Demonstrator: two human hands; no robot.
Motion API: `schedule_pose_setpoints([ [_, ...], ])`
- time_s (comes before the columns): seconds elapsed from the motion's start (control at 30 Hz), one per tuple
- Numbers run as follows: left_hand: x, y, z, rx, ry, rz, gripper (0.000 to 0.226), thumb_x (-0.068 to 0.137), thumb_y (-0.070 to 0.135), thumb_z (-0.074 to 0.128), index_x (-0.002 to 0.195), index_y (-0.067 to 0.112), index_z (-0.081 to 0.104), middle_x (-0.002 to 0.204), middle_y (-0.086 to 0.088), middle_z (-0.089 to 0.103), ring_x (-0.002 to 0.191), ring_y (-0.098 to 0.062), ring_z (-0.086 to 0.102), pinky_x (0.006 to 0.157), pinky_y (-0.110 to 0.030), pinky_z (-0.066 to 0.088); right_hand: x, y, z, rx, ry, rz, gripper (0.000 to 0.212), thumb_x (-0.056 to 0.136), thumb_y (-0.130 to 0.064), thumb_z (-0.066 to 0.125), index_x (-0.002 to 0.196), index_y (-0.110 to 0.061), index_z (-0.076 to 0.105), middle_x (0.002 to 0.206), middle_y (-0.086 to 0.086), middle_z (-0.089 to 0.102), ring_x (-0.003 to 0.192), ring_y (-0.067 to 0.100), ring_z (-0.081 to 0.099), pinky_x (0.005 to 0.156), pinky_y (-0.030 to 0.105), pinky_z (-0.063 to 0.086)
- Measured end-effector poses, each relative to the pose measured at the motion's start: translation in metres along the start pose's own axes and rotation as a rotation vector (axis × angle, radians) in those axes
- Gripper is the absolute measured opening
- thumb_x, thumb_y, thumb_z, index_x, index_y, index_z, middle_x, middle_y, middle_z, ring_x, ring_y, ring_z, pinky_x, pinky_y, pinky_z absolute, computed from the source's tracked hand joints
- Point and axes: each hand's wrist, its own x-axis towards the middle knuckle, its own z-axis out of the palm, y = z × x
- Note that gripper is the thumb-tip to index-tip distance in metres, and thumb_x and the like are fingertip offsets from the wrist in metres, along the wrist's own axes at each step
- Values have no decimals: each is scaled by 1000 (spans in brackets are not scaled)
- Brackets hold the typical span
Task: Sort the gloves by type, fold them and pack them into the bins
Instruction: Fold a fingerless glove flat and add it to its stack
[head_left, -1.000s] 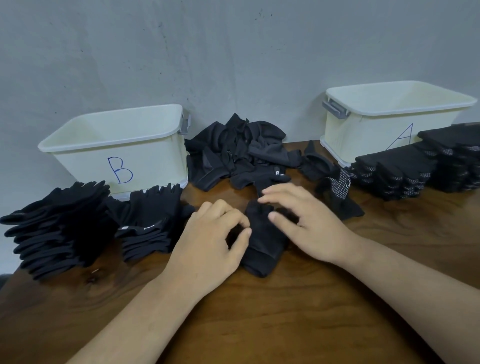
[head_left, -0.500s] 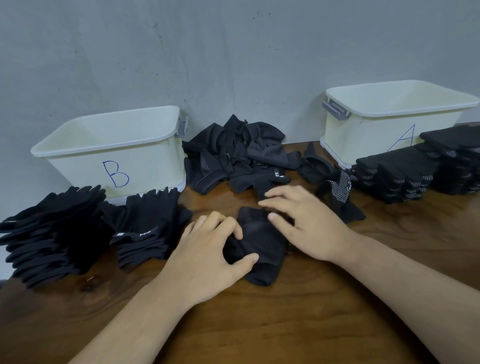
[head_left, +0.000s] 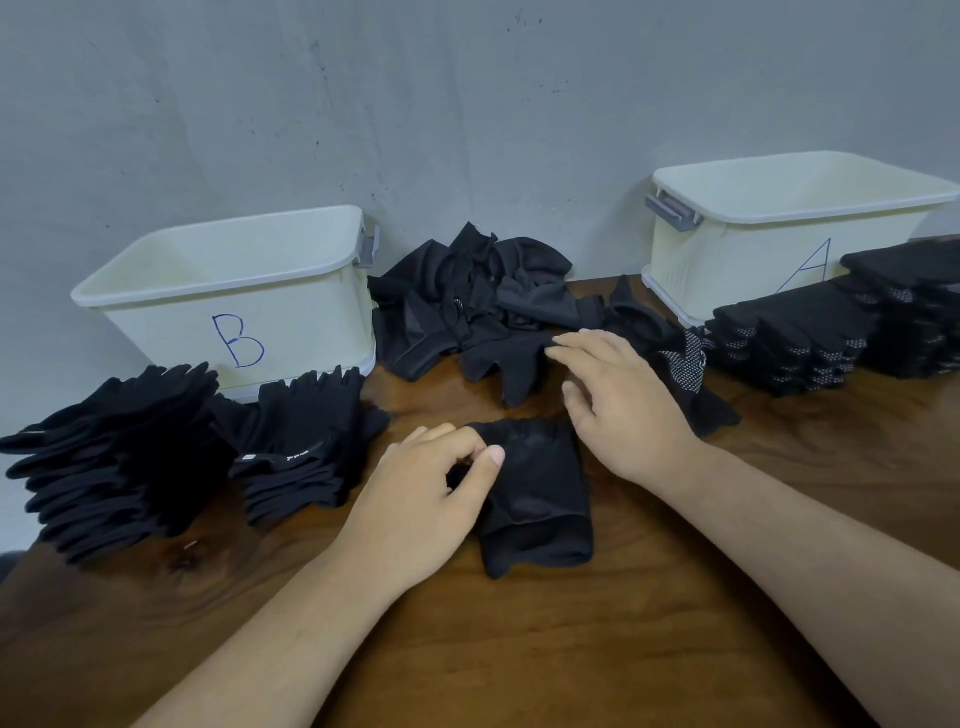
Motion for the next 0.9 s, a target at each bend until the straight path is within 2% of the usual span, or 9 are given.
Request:
schedule_pose_setpoints([
  [0.1,1,0,0,-2,-7,-8,32,105,54,48,87,33,65,88,13,61,101,-5,55,91,-37,47,-3,-10,-14,282,153,42,33,99,-18,70,132,-23,69,135,-11,63,133,8,53,114,13,34],
  [0.17,1,1,0,5,-14,1,29,102,55,53,84,35,65,89,13,61,102,-5,54,90,-36,47,-1,-16,-20,397,239,58,33,94,-15,77,125,-23,67,125,-12,62,122,2,58,107,18,45],
  [0.27,-2,5,-1,-29,-13,-4,32,97,61,58,79,35,66,89,14,62,100,-4,56,91,-33,45,-3,-27,-27,630,211,99,45,94,-6,76,130,-28,60,123,-11,63,118,8,66,106,34,55],
  [0.37,-2,10,-5,-66,122,-1,29,95,61,63,82,36,64,86,12,60,96,-6,57,83,-33,48,-3,-33,-40,791,176,150,60,94,-6,78,141,-35,56,121,-13,70,116,9,70,108,34,54],
  [0.43,-3,12,-9,-101,263,-4,22,94,57,67,93,37,59,91,15,56,99,-8,57,82,-25,46,0,-35,-49,835,193,170,61,92,-10,81,141,-38,57,122,-11,73,121,10,68,112,38,52],
  [0.5,-4,15,-12,-149,379,13,36,91,59,70,113,35,56,110,20,55,113,-8,56,92,-18,44,1,-39,-59,905,192,180,58,91,-13,84,137,-40,61,122,-8,76,122,13,69,108,46,55],
  [0.67,-12,31,-18,-327,438,87,69,90,48,80,148,30,48,145,18,52,141,-12,50,112,-29,44,0,-57,-77,998,122,112,49,84,-9,90,123,-32,72,109,-8,79,109,14,75,95,41,63],
  [0.8,-20,45,-23,-454,464,106,54,90,38,82,139,31,61,134,17,66,131,-9,61,107,-28,51,-4,-71,-86,1099,67,60,41,76,-5,94,109,-21,75,96,4,80,93,20,77,83,33,64],
  [0.9,-23,55,-26,-551,508,93,31,94,27,76,125,26,73,118,19,75,116,-5,70,98,-20,54,-7,-73,-85,1173,27,83,41,71,-17,99,103,-24,74,94,16,76,89,34,75,82,41,64],
])
